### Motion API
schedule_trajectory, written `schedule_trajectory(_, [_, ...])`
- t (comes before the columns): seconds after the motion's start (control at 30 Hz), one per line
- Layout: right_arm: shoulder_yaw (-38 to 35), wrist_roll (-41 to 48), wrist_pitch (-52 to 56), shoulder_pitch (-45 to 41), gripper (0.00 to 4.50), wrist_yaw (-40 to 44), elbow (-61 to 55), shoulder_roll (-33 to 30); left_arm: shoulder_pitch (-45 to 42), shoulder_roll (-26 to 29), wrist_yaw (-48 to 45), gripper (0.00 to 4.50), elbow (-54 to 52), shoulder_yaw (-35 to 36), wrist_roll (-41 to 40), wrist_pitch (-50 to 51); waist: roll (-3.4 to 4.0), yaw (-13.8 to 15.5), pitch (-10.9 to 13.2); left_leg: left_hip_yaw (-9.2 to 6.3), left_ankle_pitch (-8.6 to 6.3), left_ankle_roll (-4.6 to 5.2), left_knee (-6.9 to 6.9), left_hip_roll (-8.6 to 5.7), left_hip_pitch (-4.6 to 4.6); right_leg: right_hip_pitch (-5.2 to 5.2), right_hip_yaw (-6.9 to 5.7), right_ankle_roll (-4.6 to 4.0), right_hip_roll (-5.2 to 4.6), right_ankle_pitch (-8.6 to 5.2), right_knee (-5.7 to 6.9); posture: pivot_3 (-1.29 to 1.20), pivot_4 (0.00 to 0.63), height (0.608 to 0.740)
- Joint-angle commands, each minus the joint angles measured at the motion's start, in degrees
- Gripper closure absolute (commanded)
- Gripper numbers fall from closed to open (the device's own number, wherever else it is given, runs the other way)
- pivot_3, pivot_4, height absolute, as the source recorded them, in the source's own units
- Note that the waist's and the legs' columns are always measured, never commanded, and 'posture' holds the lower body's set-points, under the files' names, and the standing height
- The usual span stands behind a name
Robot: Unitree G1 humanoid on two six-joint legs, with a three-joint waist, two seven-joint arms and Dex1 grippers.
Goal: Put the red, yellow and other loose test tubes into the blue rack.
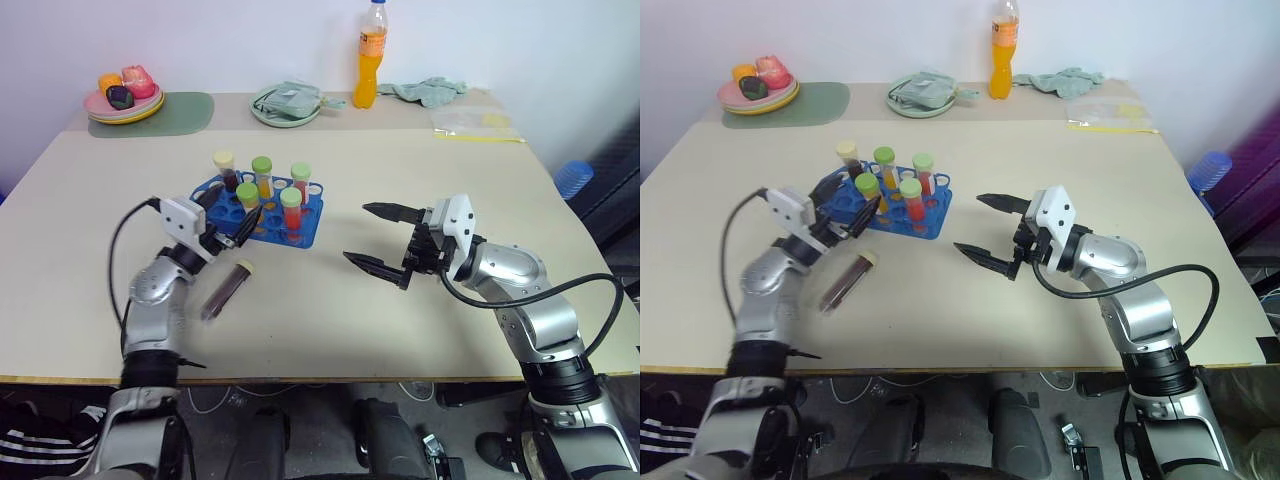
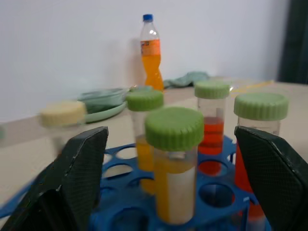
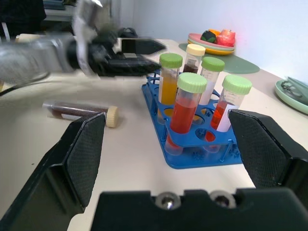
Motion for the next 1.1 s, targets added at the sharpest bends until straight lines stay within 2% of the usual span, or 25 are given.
schedule_trajectory(0.03, [-1.1, 0.3, -1.4, -1.2, 0.0, 0.3, -0.5, 0.0, 1.5, 6.0, 5.6, 0.13, -14.9, 1.1, -4.7, 22.0, 0.01, 0.1, 0.0, -0.01, 0.0, 0.0, 0.0, 0.0, 0.0, 0.0, 0.0, -0.01, 0.0, -0.01, 0.0, 0.0, 0.15, 0.74])
schedule_trajectory(0.2, [-0.2, 0.2, -1.8, -2.2, 0.0, 0.7, 0.7, 1.0, 0.0, 16.9, 8.3, 0.13, -25.5, 2.6, -17.3, 57.4, 0.0, -0.1, 0.0, -0.02, 0.0, 0.0, 0.0, 0.0, 0.01, 0.01, -0.01, 0.0, 0.01, -0.23, 0.02, 0.0, 0.15, 0.74])
schedule_trajectory(0.37, [0.7, 0.1, -2.3, -3.5, 0.0, 2.4, 2.1, 1.2, -4.7, 22.7, 4.3, 0.13, -24.6, 5.0, -32.4, 86.8, 0.0, -0.5, 0.1, -0.05, 0.0, 0.01, -0.01, 0.01, 0.01, -0.02, -0.02, 0.01, 0.05, -0.25, 0.05, 0.0, 0.15, 0.74])
schedule_trajectory(0.47, [0.9, 0.0, -2.7, -3.7, 0.0, 2.5, 2.5, 1.6, -5.6, 29.8, 2.3, 0.13, -25.2, 0.3, -30.3, 86.8, -0.03, -1.2, 0.1, -0.06, 0.0, 0.01, -0.06, 0.01, 0.01, -0.03, -0.01, -0.01, 0.05, -0.25, 0.03, 0.0, 0.15, 0.74])
schedule_trajectory(0.6, [1.2, -0.3, -2.7, -3.3, 0.0, 1.8, 2.1, 2.3, -9.1, 33.1, 0.4, 0.13, -22.6, -3.9, -29.2, 86.2, -0.02, -1.3, 0.1, -0.06, 0.0, 0.0, -0.09, 0.01, 0.01, -0.08, -0.01, -0.04, 0.06, -0.25, 0.05, 0.0, 0.15, 0.74])
schedule_trajectory(0.67, [1.3, -0.5, -2.8, -3.1, 0.0, 1.7, 2.1, 2.6, -9.6, 39.5, -1.6, 0.13, -26.4, -12.8, -24.2, 81.9, -0.02, -1.4, 0.1, -0.05, 0.0, 0.0, -0.09, 0.01, 0.0, -0.08, 0.0, -0.05, 0.05, -0.26, 0.03, 0.0, 0.15, 0.74])
schedule_trajectory(0.7, [1.2, -0.7, -3.0, -2.9, 0.0, 1.7, 2.1, 2.6, -10.2, 40.9, -2.6, 0.13, -26.8, -15.3, -23.3, 81.0, 0.0, -1.5, 0.1, -0.03, 0.0, -0.01, -0.11, 0.01, -0.02, -0.09, 0.01, -0.08, 0.05, -0.24, -0.01, 0.0, 0.15, 0.74])
schedule_trajectory(0.9, [1.2, -1.1, -3.2, -2.8, 0.0, 1.1, 1.8, 3.3, -17.8, 33.4, -0.9, 0.13, -16.7, -16.6, -22.0, 84.2, -0.02, -1.1, 0.1, -0.01, 0.0, -0.01, -0.08, 0.01, -0.16, -0.16, 0.0, -0.07, 0.04, -0.25, -0.14, 0.0, 0.15, 0.74])
schedule_trajectory(1.1, [1.5, -1.1, -3.2, -2.3, 0.0, 0.7, 1.3, 3.6, -23.3, 32.1, -2.5, 0.13, -13.9, -22.1, -21.3, 89.3, -0.02, -1.4, 0.1, -0.01, 0.0, 0.0, -0.13, 0.0, -0.17, -0.18, 0.01, -0.06, 0.04, -0.21, -0.15, 0.0, 0.15, 0.74])
